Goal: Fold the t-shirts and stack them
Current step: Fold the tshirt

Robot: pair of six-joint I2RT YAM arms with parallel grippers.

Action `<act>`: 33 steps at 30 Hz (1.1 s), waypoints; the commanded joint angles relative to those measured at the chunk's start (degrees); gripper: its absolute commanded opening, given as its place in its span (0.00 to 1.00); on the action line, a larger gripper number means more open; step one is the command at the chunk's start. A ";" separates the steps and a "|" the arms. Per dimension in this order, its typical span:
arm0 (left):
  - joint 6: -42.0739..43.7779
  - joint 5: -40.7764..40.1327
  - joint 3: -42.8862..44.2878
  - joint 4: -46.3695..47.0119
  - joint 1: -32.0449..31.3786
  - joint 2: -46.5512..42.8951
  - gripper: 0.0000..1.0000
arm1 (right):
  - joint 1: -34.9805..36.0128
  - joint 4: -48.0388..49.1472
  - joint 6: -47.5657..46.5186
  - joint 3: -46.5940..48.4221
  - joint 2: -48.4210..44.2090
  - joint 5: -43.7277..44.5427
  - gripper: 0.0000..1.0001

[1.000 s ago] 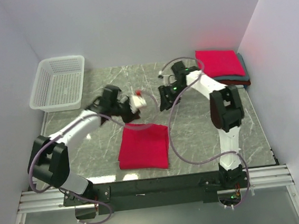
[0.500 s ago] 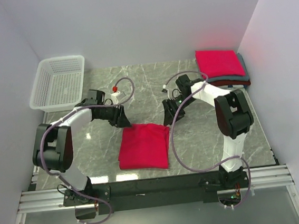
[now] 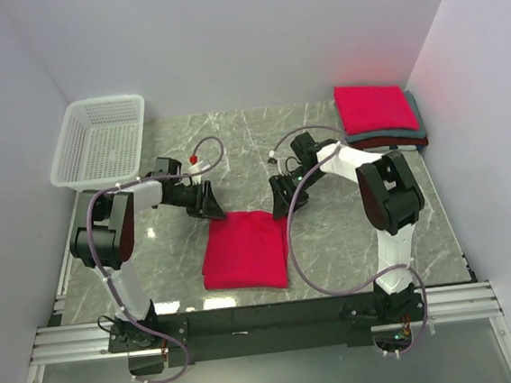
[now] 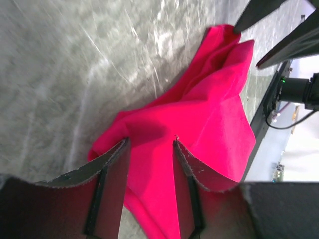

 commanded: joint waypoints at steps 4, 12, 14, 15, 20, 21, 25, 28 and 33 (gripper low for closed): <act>-0.99 -2.02 1.66 2.16 0.31 0.44 0.45 | 0.96 0.12 -1.94 0.83 -0.86 0.34 0.47; -1.26 -4.21 0.70 3.12 0.48 -0.17 0.42 | 0.35 -4.18 -4.22 3.12 -3.94 4.11 0.00; -1.17 -4.66 0.70 3.12 0.57 0.00 0.42 | 0.08 -5.58 -4.57 3.56 -4.47 4.47 0.00; -1.17 -4.92 0.78 3.12 0.57 0.09 0.41 | -0.09 -5.85 -4.92 3.65 -4.55 4.65 0.00; -0.90 -5.62 1.05 3.12 0.92 0.44 0.40 | -0.53 -6.03 -4.93 3.56 -4.73 6.31 0.00; -0.90 -5.80 0.79 3.38 1.01 0.36 0.40 | -0.62 -5.77 -4.75 3.82 -4.56 6.66 0.00; -0.73 -6.59 0.43 3.30 1.53 -0.34 0.38 | -0.89 -4.54 -4.49 4.26 -2.63 9.48 0.00; -0.38 -4.40 0.26 3.65 2.32 -2.61 0.38 | -0.71 -2.87 -2.82 5.40 0.88 10.27 0.00; 1.11 -5.00 0.78 2.96 2.85 -8.60 0.44 | -0.54 -0.49 -1.59 6.37 3.97 12.38 0.00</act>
